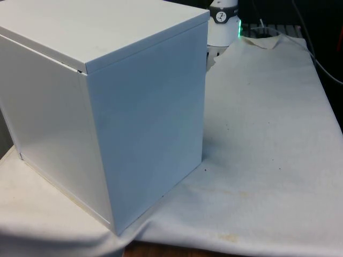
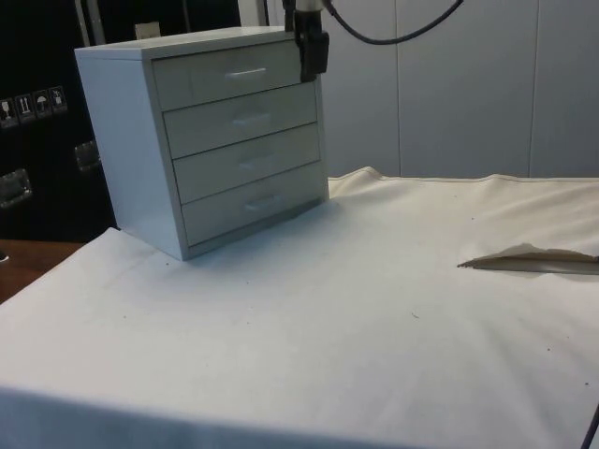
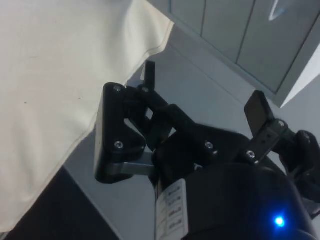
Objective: Open the drawer, then close it.
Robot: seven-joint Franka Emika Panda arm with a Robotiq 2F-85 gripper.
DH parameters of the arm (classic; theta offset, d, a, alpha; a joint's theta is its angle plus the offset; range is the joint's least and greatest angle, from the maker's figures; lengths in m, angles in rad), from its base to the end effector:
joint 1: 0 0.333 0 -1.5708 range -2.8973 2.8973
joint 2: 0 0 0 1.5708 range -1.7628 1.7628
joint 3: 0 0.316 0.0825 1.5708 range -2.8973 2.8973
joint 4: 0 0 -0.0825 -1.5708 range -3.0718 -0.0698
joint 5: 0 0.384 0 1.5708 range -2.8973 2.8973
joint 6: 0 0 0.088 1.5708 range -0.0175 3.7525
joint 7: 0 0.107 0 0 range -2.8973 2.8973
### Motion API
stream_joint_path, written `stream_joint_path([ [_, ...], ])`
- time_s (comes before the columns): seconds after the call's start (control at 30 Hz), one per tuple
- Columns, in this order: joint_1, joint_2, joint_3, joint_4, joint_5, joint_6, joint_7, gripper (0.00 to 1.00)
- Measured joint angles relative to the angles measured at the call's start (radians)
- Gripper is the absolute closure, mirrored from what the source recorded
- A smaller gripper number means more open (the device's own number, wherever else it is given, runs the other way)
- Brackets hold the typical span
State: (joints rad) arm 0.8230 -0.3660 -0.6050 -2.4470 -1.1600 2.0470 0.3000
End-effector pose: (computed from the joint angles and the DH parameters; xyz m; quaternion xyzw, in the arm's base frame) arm 0.4500 0.0428 0.4216 0.8864 0.2544 0.0940 0.3752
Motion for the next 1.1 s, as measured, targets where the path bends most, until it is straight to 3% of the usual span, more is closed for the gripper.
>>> stream_joint_path([
  [0.93, -0.004, 0.176, -0.024, 0.047, -0.163, 0.073, 0.141, 0.00],
  [1.1, -0.007, 0.220, -0.042, 0.064, -0.198, 0.093, 0.176, 0.00],
])
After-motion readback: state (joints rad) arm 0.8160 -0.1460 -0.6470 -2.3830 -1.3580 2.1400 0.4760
